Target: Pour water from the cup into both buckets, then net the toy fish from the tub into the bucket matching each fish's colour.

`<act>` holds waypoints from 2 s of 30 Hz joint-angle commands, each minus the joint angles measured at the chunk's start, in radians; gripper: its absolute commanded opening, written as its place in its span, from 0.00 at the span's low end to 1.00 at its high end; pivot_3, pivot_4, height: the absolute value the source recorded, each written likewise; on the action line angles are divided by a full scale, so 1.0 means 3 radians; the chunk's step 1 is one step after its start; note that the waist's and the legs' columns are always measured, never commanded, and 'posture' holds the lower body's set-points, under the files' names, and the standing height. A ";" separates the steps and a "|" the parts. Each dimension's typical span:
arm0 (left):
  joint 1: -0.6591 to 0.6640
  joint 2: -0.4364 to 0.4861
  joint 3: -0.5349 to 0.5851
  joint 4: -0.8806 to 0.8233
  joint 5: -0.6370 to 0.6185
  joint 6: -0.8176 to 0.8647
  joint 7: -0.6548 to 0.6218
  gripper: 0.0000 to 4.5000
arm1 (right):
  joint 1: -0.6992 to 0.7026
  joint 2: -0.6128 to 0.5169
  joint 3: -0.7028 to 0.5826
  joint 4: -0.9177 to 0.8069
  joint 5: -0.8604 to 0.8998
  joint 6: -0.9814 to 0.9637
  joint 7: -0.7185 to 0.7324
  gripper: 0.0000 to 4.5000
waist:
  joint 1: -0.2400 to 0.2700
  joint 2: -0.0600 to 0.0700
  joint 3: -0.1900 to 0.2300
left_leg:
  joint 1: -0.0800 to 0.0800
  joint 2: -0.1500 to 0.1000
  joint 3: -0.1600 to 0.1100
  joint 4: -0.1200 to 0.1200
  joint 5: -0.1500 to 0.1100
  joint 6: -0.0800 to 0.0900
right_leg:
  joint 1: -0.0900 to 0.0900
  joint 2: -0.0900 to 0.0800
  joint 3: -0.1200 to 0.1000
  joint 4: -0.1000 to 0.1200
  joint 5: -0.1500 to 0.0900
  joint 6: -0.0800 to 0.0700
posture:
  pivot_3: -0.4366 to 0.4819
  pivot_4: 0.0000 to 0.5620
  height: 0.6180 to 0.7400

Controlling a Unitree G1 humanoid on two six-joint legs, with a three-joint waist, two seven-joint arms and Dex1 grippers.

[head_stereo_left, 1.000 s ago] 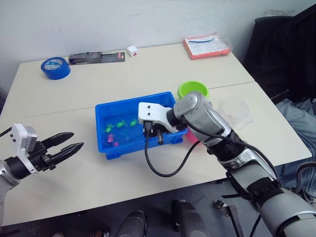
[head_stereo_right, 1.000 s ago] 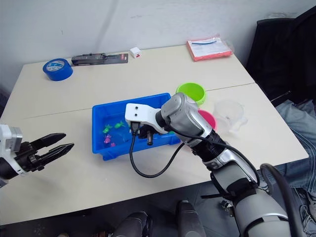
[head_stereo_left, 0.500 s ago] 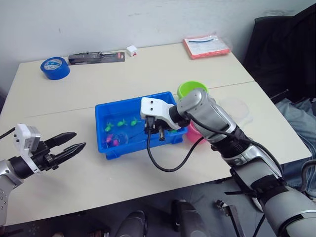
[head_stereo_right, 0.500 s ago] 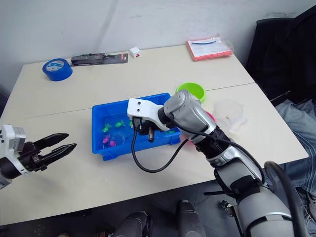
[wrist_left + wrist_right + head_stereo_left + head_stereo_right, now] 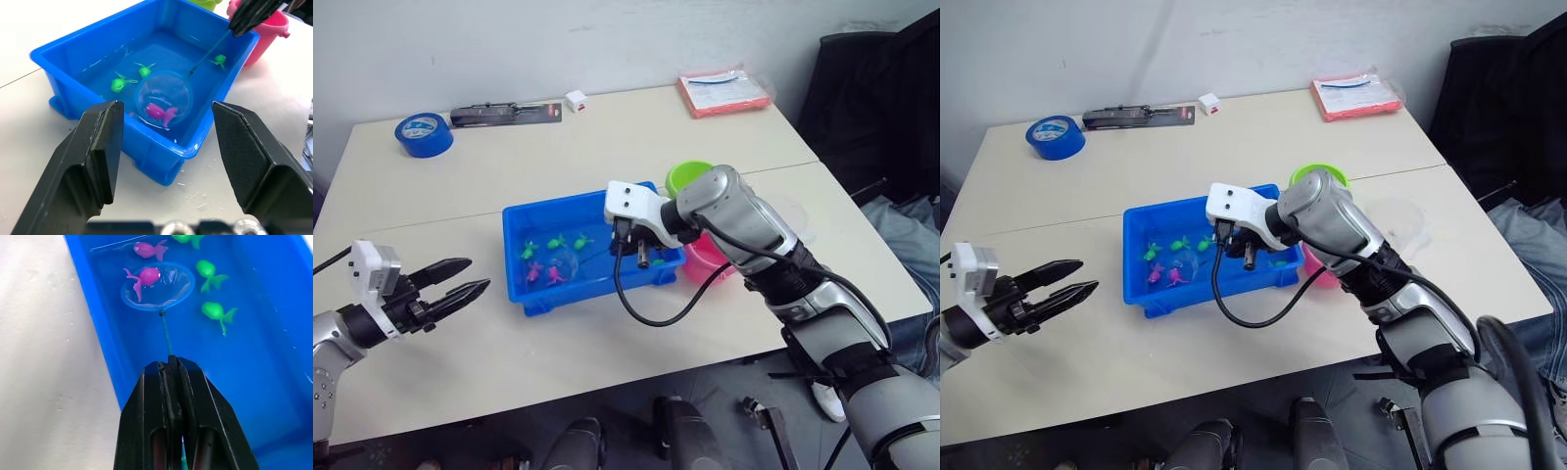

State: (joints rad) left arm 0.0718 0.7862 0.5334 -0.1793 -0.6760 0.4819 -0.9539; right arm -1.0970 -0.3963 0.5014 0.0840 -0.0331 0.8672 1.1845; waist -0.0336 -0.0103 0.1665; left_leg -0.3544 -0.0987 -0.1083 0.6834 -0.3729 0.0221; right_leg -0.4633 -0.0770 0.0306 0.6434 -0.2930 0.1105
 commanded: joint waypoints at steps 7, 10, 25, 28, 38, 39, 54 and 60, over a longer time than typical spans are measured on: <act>-0.0252 0.0054 -0.0139 -0.0037 -0.0027 -0.0001 -0.0046 0.69 | -0.0010 -0.0181 -0.0385 -0.0525 0.0384 0.0354 -0.0082 0.17 | 0.0006 0.0001 0.0001 | -0.0001 0.0000 0.0000 0.0000 0.0000 0.0000 | -0.0001 0.0000 0.0000 -0.0001 0.0000 0.0000 | 0.48 0.27 1.00; -0.0286 0.0071 -0.0197 -0.0022 -0.0003 -0.0019 -0.0084 0.69 | 0.0073 -0.0255 -0.0455 -0.0711 0.0514 0.0465 -0.0125 0.17 | 0.0013 0.0001 0.0001 | -0.0002 0.0000 -0.0001 0.0000 0.0000 0.0000 | 0.0000 0.0000 0.0000 -0.0001 0.0000 0.0000 | 0.48 0.27 1.00; -0.0817 0.0035 -0.0678 0.0228 0.0190 -0.0182 -0.0268 0.69 | 0.0609 -0.0656 -0.0904 -0.1227 0.0895 0.0583 -0.0569 0.17 | 0.0032 0.0001 0.0001 | -0.0004 -0.0001 -0.0003 0.0001 0.0000 0.0001 | 0.0000 -0.0002 -0.0003 -0.0005 0.0000 0.0000 | 0.48 0.27 1.00; -0.1009 0.0008 -0.0798 0.0325 0.0219 -0.0219 -0.0322 0.69 | 0.0778 -0.0840 -0.1092 -0.1431 0.1013 0.0654 -0.0607 0.17 | 0.0033 0.0001 0.0001 | -0.0005 -0.0001 -0.0003 0.0002 0.0000 0.0001 | 0.0000 -0.0002 -0.0003 -0.0005 0.0000 0.0000 | 0.48 0.27 1.00; -0.1567 -0.0138 -0.1232 0.0656 0.0308 -0.0311 -0.0607 0.69 | 0.1564 -0.1492 -0.2308 -0.2140 0.1523 0.1048 -0.0804 0.17 | 0.0032 0.0001 0.0001 | -0.0005 -0.0001 -0.0001 0.0001 0.0000 0.0001 | -0.0001 -0.0001 -0.0001 -0.0005 0.0000 0.0001 | 0.48 0.27 1.00; -0.1627 -0.0157 -0.1266 0.0709 0.0323 -0.0325 -0.0637 0.69 | 0.1654 -0.1565 -0.2449 -0.2216 0.1585 0.1120 -0.0801 0.17 | 0.0043 0.0002 0.0001 | -0.0006 -0.0001 -0.0001 0.0001 0.0001 0.0001 | -0.0001 -0.0001 -0.0001 -0.0005 0.0000 0.0001 | 0.48 0.27 1.00; -0.2506 -0.0490 -0.1661 0.1778 0.0695 -0.0736 -0.1139 0.69 | 0.2950 -0.2229 -0.3677 -0.2959 0.1670 0.1377 -0.1158 0.17 | 0.0200 0.0000 0.0000 | -0.0006 -0.0002 0.0005 0.0009 0.0001 0.0003 | 0.0000 -0.0002 0.0002 -0.0008 0.0002 0.0003 | 0.48 0.27 1.00; -0.2735 -0.0606 -0.1728 0.2126 0.0818 -0.0883 -0.1280 0.69 | 0.3492 -0.2440 -0.3558 -0.3253 0.1265 0.0864 -0.1384 0.17 | 0.0198 -0.0001 0.0000 | -0.0006 -0.0004 0.0008 0.0012 0.0001 0.0003 | 0.0000 -0.0002 0.0001 -0.0005 0.0002 0.0004 | 0.48 0.27 1.00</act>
State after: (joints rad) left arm -0.7256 0.6012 0.0120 0.4474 -0.4403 0.2391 -1.3174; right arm -0.0629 -1.1006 -0.5539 -0.8438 0.3951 1.1867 0.7935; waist 0.0257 -0.0105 0.1666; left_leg -0.3561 -0.1000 -0.1057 0.6872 -0.3725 0.0230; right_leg -0.4634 -0.0775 0.0309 0.6419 -0.2923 0.1117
